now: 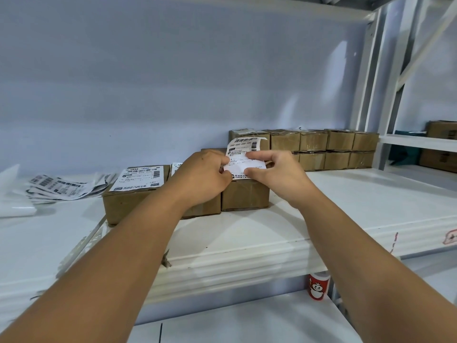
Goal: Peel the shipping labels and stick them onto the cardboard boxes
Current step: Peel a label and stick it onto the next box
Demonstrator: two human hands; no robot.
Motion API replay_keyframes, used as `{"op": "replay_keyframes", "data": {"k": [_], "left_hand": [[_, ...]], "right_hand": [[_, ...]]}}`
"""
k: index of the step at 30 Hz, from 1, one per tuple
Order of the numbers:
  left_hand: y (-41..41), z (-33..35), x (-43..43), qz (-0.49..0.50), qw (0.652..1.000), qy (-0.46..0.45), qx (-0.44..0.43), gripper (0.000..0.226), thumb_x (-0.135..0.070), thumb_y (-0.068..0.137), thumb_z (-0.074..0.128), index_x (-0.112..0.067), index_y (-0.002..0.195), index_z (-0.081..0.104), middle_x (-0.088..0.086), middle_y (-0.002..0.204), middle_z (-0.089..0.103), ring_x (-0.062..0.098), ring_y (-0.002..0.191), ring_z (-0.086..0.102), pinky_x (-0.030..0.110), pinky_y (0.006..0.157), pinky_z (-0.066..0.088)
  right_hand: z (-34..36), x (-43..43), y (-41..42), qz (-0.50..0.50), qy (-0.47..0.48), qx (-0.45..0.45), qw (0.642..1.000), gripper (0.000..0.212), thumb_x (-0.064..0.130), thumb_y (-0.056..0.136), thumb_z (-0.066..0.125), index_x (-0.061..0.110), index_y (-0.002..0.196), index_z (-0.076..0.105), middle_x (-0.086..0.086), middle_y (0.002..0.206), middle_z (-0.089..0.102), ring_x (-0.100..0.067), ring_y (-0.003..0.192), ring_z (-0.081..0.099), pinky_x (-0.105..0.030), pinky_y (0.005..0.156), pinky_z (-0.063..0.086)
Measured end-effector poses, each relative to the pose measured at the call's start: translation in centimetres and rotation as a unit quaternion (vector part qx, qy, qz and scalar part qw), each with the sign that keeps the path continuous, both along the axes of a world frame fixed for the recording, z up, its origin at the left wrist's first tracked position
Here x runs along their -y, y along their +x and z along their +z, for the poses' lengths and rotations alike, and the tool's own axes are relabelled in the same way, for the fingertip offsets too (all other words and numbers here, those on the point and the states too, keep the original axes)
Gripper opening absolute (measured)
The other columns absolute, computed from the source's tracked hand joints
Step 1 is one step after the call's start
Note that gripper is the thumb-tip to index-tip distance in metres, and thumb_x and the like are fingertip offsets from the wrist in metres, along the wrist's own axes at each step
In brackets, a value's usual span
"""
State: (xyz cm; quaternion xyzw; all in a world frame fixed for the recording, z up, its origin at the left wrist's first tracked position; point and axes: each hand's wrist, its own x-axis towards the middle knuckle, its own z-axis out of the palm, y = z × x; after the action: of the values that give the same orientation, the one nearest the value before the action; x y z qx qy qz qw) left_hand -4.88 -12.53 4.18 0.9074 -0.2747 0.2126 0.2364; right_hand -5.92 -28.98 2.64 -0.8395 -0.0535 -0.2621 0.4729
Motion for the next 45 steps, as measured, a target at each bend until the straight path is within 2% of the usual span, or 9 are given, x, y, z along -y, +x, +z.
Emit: {"op": "replay_keyframes", "data": {"k": [8, 14, 17, 19, 25, 29, 32, 39, 45], "left_hand": [[0.1, 0.0, -0.1, 0.005, 1.000, 0.028, 0.013, 0.027, -0.015, 0.088, 0.050, -0.003, 0.107, 0.065, 0.005, 0.114, 0.060, 0.023, 0.100, 0.057, 0.037, 0.087, 0.044], [0.5, 0.0, -0.2, -0.009, 1.000, 0.025, 0.010, 0.026, -0.017, 0.089, 0.052, -0.007, 0.108, 0.066, 0.003, 0.120, 0.058, 0.017, 0.101, 0.055, 0.029, 0.089, 0.042], [0.6, 0.1, -0.3, -0.020, 0.999, 0.032, -0.002, 0.028, -0.020, 0.091, 0.051, -0.023, 0.115, 0.066, 0.000, 0.149, 0.031, 0.006, 0.124, 0.042, 0.008, 0.083, 0.027], [0.7, 0.0, -0.4, -0.020, 0.999, 0.030, -0.012, 0.029, -0.022, 0.092, 0.051, -0.028, 0.117, 0.065, -0.004, 0.158, 0.004, 0.002, 0.136, 0.027, 0.007, 0.083, 0.021], [0.5, 0.0, -0.4, -0.016, 0.999, 0.024, -0.029, 0.027, -0.022, 0.092, 0.051, -0.031, 0.113, 0.066, -0.005, 0.157, -0.008, -0.001, 0.127, 0.038, 0.004, 0.072, 0.022], [0.8, -0.1, -0.4, -0.015, 0.999, 0.026, -0.017, 0.025, -0.022, 0.091, 0.054, -0.028, 0.110, 0.068, -0.005, 0.154, 0.005, 0.001, 0.111, 0.045, 0.006, 0.083, 0.025], [1.1, -0.3, -0.3, -0.006, 1.000, 0.013, 0.008, 0.022, -0.022, 0.090, 0.056, -0.027, 0.105, 0.071, -0.005, 0.120, 0.030, 0.011, 0.115, 0.032, 0.017, 0.089, 0.030], [0.5, -0.5, -0.2, -0.002, 0.993, 0.102, 0.062, 0.031, -0.019, 0.093, 0.042, -0.023, 0.113, 0.066, -0.004, 0.123, 0.057, 0.014, 0.112, 0.050, 0.023, 0.084, 0.037], [-0.4, -0.4, -0.3, 0.028, 0.986, 0.145, 0.081, 0.036, -0.054, 0.090, 0.047, -0.035, 0.118, 0.060, -0.010, 0.115, 0.062, 0.012, 0.100, 0.054, 0.023, 0.065, 0.034]], "right_hand": [[-0.2, 0.1, 0.5, 0.001, -0.007, -0.011, 1.000, 0.038, 0.019, 0.083, 0.072, 0.022, 0.120, 0.065, 0.017, 0.084, 0.056, 0.001, 0.075, 0.052, -0.006, 0.063, 0.038], [-0.3, 0.1, 0.7, 0.005, -0.008, -0.019, 1.000, 0.041, 0.021, 0.082, 0.073, 0.024, 0.122, 0.064, 0.007, 0.108, 0.063, -0.005, 0.092, 0.056, -0.013, 0.073, 0.041], [-0.4, 0.3, 0.6, 0.022, -0.007, -0.032, 0.999, 0.036, 0.022, 0.083, 0.072, 0.025, 0.118, 0.065, 0.017, 0.088, 0.055, 0.000, 0.083, 0.053, -0.011, 0.068, 0.038], [-0.5, 0.5, 0.6, 0.035, -0.005, -0.043, 0.998, 0.036, 0.024, 0.083, 0.072, 0.023, 0.118, 0.066, 0.012, 0.102, 0.059, -0.003, 0.098, 0.055, -0.013, 0.079, 0.039], [-0.8, 0.2, 1.2, 0.015, 0.002, -0.071, 0.997, 0.033, 0.050, 0.063, 0.073, 0.039, 0.094, 0.072, 0.004, 0.123, 0.061, -0.013, 0.121, 0.050, -0.030, 0.102, 0.042], [-0.7, 0.5, 1.2, 0.062, 0.038, -0.108, 0.991, 0.016, 0.030, 0.084, 0.068, 0.028, 0.099, 0.070, 0.009, 0.110, 0.064, -0.002, 0.097, 0.059, -0.013, 0.078, 0.044], [-0.7, 0.7, 1.1, 0.070, 0.059, -0.114, 0.989, 0.013, 0.023, 0.088, 0.064, 0.027, 0.100, 0.070, 0.011, 0.104, 0.066, 0.001, 0.089, 0.059, -0.012, 0.069, 0.042], [-0.8, 0.7, 1.4, 0.047, 0.181, -0.126, 0.974, 0.016, 0.016, 0.092, 0.058, 0.024, 0.098, 0.070, 0.007, 0.102, 0.069, -0.013, 0.095, 0.058, -0.029, 0.079, 0.039], [-1.0, 1.0, 1.8, 0.033, 0.218, -0.124, 0.967, 0.029, 0.007, 0.094, 0.046, 0.023, 0.093, 0.069, 0.003, 0.088, 0.070, -0.013, 0.081, 0.061, -0.033, 0.081, 0.040]]}}
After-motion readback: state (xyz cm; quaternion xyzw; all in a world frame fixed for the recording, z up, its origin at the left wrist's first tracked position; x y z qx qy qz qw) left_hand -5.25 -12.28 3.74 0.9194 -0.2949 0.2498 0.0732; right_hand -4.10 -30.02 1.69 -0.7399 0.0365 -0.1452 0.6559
